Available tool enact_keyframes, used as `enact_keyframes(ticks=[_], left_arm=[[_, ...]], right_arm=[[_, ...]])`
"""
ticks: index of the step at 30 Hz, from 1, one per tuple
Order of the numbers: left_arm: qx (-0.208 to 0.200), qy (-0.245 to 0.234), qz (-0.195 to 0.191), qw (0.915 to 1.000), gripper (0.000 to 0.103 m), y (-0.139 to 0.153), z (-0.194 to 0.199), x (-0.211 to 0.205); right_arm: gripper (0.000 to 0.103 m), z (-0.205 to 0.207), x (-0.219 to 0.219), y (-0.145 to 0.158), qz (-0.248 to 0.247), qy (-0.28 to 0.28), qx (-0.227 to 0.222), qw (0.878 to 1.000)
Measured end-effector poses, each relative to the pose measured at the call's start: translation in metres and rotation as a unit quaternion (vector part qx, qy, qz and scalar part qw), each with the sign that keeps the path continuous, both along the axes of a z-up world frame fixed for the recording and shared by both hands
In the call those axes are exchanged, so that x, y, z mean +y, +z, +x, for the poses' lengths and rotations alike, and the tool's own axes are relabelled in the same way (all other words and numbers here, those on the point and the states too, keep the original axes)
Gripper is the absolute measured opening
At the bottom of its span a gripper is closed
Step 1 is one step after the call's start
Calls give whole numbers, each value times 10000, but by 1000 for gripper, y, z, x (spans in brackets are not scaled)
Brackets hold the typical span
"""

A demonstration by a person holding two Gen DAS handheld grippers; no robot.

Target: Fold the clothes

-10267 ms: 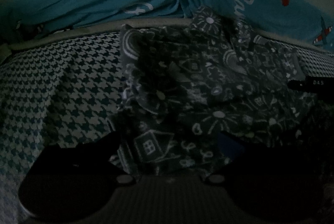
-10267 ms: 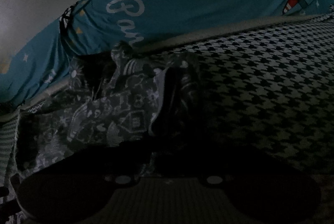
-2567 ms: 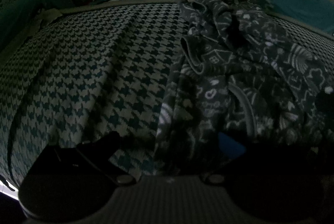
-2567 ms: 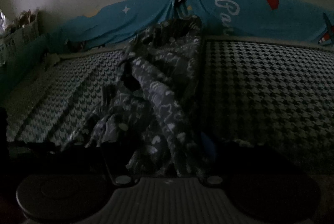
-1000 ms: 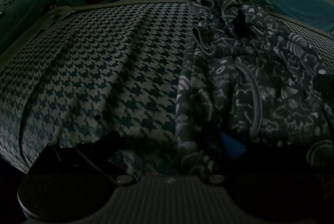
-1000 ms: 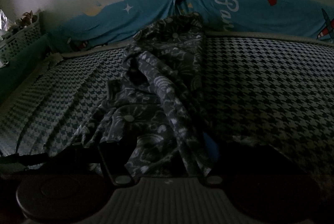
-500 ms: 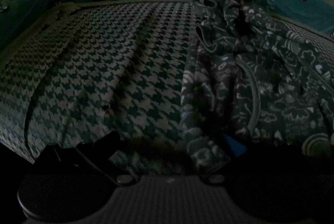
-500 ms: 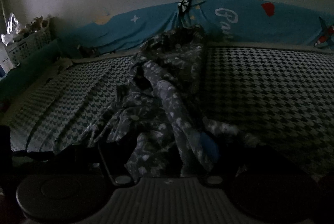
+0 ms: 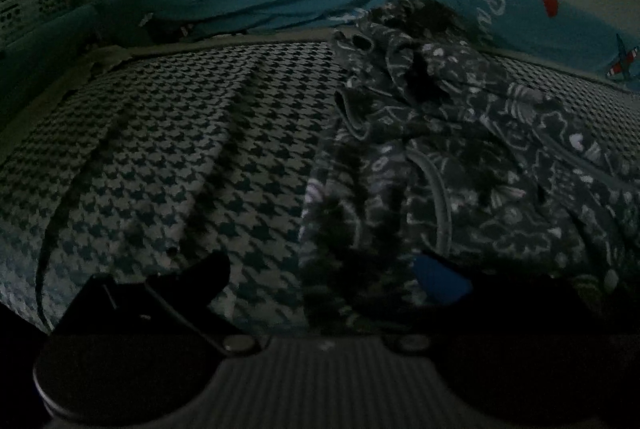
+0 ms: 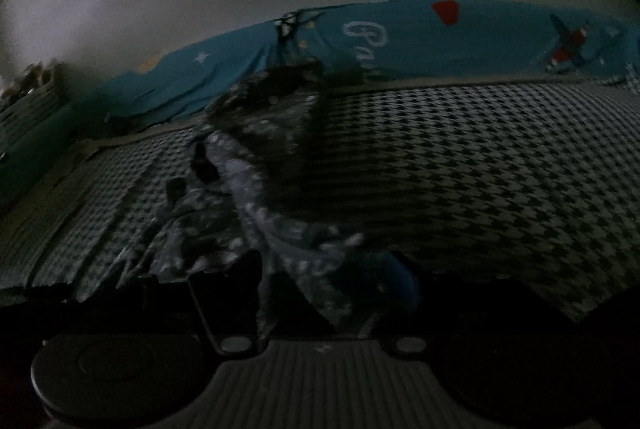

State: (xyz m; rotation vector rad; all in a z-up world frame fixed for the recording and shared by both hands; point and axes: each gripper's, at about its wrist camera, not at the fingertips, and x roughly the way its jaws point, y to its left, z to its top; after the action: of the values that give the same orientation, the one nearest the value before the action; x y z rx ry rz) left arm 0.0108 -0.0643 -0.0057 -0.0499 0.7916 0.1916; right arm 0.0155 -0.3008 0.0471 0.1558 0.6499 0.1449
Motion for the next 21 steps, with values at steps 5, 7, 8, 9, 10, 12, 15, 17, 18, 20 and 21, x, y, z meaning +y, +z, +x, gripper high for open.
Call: enact_keyframes(ticks=[5,7,8,9,10,12,15,17,18,20,21], left_arm=[[47,-41,19,10000,103,-3,1,-3],[61,-39,9,10000,103,-4,1,-3],[67,-37,2,10000,103,-4,1,-3],[70,-40,-4,10000,103,-5,1,-3],[74,-42,-9,10000,103,-5,2,-4],[80,-52,3,10000,103,-5,2,-5],[80,-60,10,9999,103,-6,3,-6],[81,-62,-7,9999,103,-6,3,-5],[83,-62,-21,9999,103,-6,3,-5],[88,-57,-45,9999,103,-6,3,-4],[91,-50,-54,9999,103,-6,4,-4]], right_arm=[[72,9,-8,-9,39,-102,135,9998],[73,13,-10,-13,83,-172,208,9996],[74,16,-12,-16,123,-199,247,9994],[75,19,-13,-18,172,-227,296,9992],[76,22,-14,-21,234,-267,357,9987],[76,28,-18,-26,377,-366,490,9974],[76,33,-21,-32,552,-476,605,9955],[70,34,-22,-34,618,-509,622,9948],[65,34,-21,-34,651,-474,615,9949],[40,34,-19,-34,720,-366,594,9950],[36,33,-17,-33,712,-306,560,9954]])
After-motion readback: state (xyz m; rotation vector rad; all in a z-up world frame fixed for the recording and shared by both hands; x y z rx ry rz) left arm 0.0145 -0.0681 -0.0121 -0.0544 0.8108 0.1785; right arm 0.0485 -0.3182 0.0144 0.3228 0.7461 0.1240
